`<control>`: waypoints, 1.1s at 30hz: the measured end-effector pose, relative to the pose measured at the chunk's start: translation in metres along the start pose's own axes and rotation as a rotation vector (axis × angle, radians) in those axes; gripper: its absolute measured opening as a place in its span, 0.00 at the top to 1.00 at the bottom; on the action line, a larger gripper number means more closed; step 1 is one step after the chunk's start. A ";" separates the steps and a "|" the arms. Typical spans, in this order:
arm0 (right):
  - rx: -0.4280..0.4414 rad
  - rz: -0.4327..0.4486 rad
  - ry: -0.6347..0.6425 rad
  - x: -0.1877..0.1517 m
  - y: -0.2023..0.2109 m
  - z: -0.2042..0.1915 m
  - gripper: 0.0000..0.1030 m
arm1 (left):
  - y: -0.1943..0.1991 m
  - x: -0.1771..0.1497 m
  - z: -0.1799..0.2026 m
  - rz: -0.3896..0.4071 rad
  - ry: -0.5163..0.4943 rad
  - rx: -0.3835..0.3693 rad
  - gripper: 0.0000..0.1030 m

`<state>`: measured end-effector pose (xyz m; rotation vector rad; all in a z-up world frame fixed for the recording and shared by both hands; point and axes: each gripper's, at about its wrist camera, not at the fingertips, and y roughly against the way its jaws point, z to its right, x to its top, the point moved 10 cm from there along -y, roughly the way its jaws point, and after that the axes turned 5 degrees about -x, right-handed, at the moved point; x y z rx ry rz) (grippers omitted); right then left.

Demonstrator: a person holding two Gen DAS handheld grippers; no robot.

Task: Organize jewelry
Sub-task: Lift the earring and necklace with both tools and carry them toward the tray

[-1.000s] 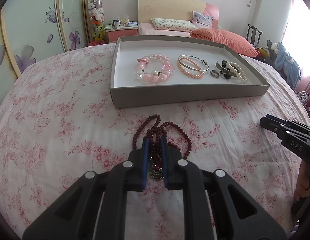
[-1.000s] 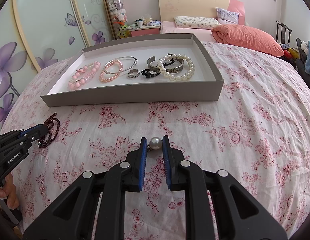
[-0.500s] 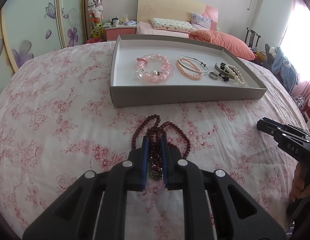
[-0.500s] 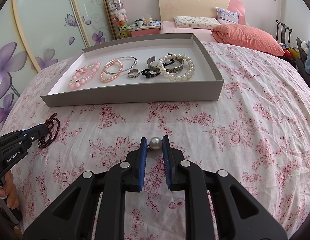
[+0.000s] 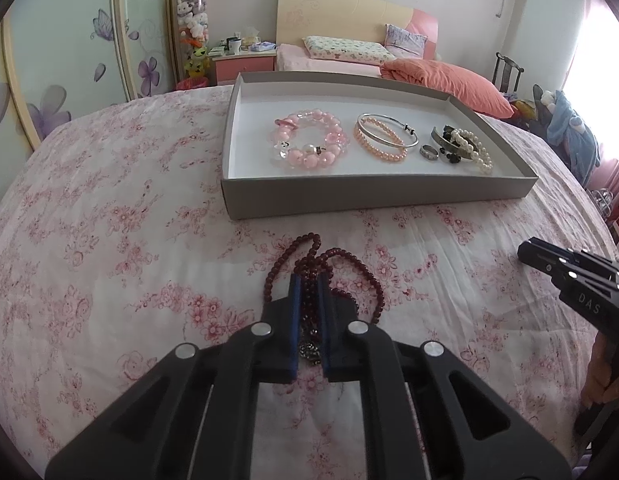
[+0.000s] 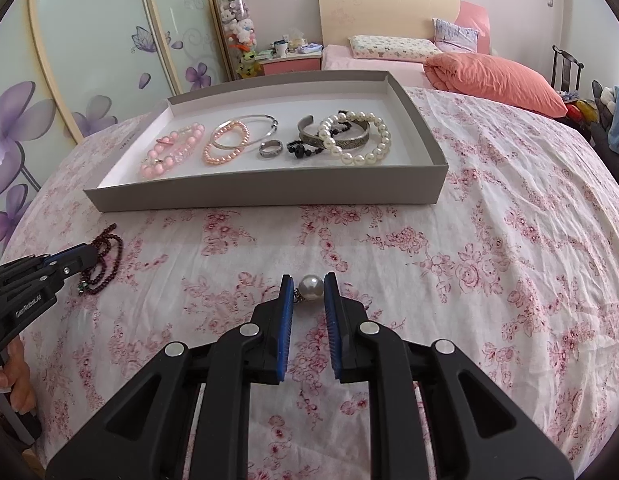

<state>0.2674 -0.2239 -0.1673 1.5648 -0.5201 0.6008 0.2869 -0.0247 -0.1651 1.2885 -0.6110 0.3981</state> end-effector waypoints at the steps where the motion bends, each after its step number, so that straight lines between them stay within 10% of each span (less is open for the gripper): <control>1: 0.005 0.008 -0.001 0.001 0.003 0.000 0.84 | 0.002 0.001 0.000 0.004 0.008 -0.004 0.95; 21: 0.020 0.412 0.069 0.062 0.106 -0.025 0.84 | 0.090 0.052 0.023 0.244 -0.016 -0.038 0.95; 33: -0.039 0.588 0.110 0.080 0.133 -0.032 0.84 | 0.120 0.073 0.040 0.373 -0.063 0.063 0.95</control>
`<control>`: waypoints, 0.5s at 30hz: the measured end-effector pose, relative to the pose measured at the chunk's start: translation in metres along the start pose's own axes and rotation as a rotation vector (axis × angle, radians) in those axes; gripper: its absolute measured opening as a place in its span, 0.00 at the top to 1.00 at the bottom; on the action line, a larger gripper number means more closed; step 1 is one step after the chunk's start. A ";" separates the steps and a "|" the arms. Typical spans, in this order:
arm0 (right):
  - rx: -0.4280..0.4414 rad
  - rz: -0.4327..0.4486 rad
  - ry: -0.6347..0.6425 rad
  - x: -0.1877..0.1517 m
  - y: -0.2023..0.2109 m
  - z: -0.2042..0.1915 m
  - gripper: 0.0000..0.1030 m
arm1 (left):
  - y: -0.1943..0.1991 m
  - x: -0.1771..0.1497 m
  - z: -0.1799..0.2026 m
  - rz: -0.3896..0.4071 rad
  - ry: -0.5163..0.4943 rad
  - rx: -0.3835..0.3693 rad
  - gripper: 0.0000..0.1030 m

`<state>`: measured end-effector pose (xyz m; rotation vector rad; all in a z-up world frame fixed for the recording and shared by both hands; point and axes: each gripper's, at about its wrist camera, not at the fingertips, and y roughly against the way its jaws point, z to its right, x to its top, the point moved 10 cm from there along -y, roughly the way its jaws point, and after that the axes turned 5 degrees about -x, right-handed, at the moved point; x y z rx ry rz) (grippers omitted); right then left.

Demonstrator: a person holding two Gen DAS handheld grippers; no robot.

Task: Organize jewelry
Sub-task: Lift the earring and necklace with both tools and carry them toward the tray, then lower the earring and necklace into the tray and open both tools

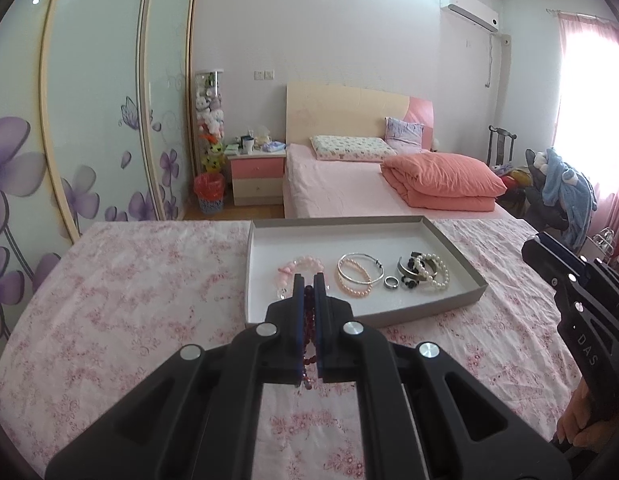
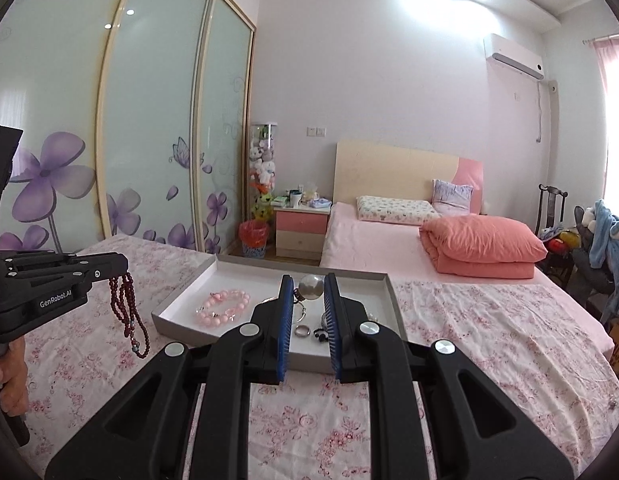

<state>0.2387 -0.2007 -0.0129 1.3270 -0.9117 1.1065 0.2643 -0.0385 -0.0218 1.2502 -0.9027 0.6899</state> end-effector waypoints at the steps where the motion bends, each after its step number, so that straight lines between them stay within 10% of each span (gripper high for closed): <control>1: -0.004 0.005 -0.003 0.002 0.000 0.001 0.84 | 0.001 0.003 0.002 0.010 -0.011 0.008 0.95; 15: -0.037 0.056 -0.028 0.020 -0.005 0.011 0.84 | 0.000 0.021 0.024 0.082 -0.068 0.025 0.95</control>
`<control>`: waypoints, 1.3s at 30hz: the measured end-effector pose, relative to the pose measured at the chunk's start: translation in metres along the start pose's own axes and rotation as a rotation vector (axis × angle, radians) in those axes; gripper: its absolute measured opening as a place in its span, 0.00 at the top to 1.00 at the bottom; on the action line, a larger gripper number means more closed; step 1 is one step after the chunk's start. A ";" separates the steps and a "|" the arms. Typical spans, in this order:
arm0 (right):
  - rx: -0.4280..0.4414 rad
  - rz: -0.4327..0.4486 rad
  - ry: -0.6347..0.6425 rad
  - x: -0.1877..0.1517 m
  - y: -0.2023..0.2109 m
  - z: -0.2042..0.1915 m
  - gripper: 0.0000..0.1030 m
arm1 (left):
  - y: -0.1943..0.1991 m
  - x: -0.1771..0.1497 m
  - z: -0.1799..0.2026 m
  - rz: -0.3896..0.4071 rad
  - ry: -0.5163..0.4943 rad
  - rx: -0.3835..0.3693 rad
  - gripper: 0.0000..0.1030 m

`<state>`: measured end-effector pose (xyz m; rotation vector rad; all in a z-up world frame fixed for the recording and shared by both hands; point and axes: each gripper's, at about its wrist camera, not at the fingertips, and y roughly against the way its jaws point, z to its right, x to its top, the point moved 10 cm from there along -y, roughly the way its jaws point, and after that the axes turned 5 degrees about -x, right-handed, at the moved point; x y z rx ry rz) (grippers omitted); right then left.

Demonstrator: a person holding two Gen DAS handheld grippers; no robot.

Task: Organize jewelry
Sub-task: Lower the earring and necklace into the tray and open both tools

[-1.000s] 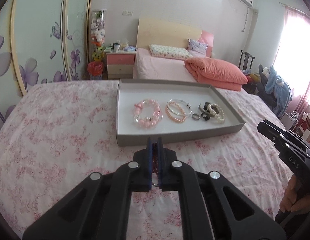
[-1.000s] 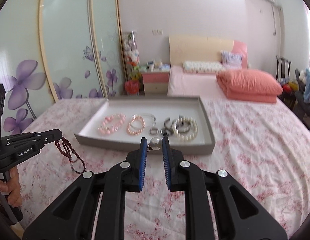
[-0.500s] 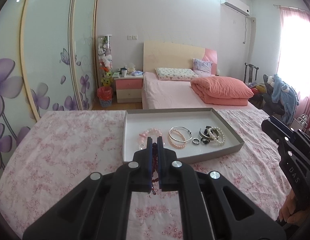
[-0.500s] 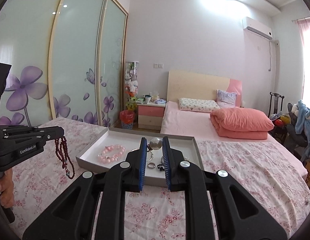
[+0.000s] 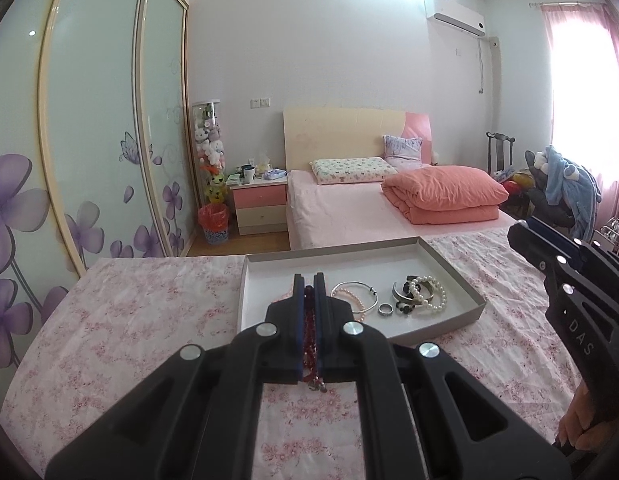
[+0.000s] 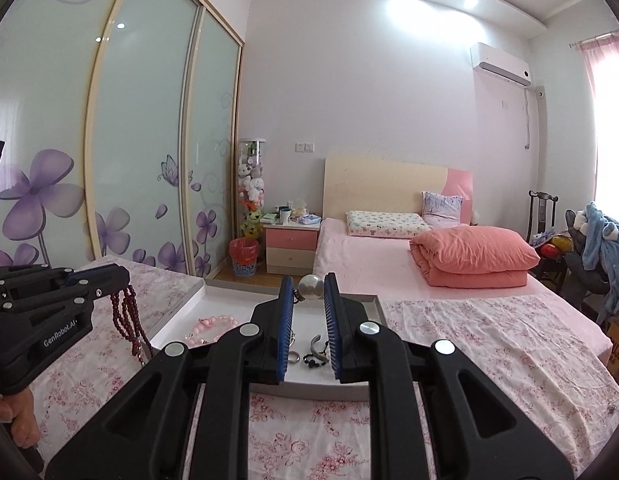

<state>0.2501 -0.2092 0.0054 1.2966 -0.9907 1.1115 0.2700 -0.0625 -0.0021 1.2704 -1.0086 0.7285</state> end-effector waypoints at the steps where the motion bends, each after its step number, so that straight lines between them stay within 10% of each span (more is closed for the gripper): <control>1: -0.001 0.001 0.000 0.001 0.000 0.000 0.84 | -0.001 0.000 0.000 0.001 0.002 -0.001 0.95; 21: -0.003 -0.011 -0.015 0.008 -0.050 0.007 0.84 | -0.048 0.031 -0.004 0.029 0.057 -0.056 0.95; 39: 0.073 -0.248 -0.076 -0.049 -0.131 -0.005 0.79 | -0.140 0.001 -0.008 -0.122 0.112 -0.109 0.93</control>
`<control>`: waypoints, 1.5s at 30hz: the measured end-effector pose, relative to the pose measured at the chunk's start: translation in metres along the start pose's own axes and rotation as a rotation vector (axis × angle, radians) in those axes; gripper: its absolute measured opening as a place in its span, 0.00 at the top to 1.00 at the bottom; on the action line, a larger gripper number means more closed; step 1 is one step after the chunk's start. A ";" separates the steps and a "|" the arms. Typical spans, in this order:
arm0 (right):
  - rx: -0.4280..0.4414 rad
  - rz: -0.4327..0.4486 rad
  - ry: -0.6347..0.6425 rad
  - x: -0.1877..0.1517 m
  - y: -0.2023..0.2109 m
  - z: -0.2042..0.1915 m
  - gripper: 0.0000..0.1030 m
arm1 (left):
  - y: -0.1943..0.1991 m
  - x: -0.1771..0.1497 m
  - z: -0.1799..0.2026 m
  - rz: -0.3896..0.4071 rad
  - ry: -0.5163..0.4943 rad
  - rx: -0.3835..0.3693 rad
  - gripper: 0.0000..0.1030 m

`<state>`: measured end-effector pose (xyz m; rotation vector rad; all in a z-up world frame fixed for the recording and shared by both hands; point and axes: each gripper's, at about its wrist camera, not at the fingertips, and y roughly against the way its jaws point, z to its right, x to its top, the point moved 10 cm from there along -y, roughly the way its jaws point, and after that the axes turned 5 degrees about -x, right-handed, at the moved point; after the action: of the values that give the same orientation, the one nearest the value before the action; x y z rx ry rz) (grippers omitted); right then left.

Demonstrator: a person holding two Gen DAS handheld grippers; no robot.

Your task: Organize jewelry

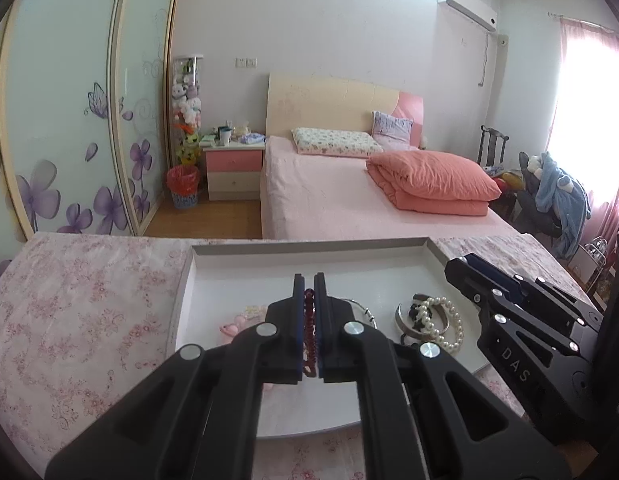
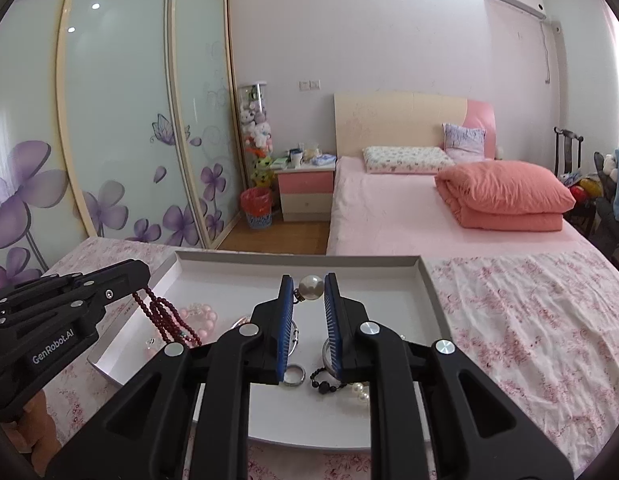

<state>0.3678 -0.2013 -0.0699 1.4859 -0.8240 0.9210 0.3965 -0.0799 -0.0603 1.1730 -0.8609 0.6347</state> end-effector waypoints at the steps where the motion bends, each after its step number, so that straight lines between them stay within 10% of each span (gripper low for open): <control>1: 0.000 -0.011 0.000 -0.001 -0.002 -0.002 0.72 | -0.001 0.000 -0.003 -0.002 0.010 0.001 0.93; 3: -0.002 -0.006 -0.004 -0.001 0.001 0.000 0.47 | -0.001 0.001 -0.009 -0.002 0.033 0.006 0.84; 17: -0.046 0.023 -0.065 0.007 0.048 0.022 0.46 | 0.053 -0.002 -0.044 0.027 0.090 0.071 0.69; 33: -0.090 0.068 -0.054 -0.018 0.140 0.011 0.02 | 0.171 -0.045 -0.044 0.126 0.034 0.184 0.04; 45: -0.077 0.083 -0.028 -0.043 0.165 -0.001 0.02 | 0.204 -0.068 -0.031 0.172 -0.019 0.229 0.04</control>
<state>0.2019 -0.2184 -0.0357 1.4093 -0.9369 0.9214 0.2024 0.0078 -0.0167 1.3208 -0.9294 0.8823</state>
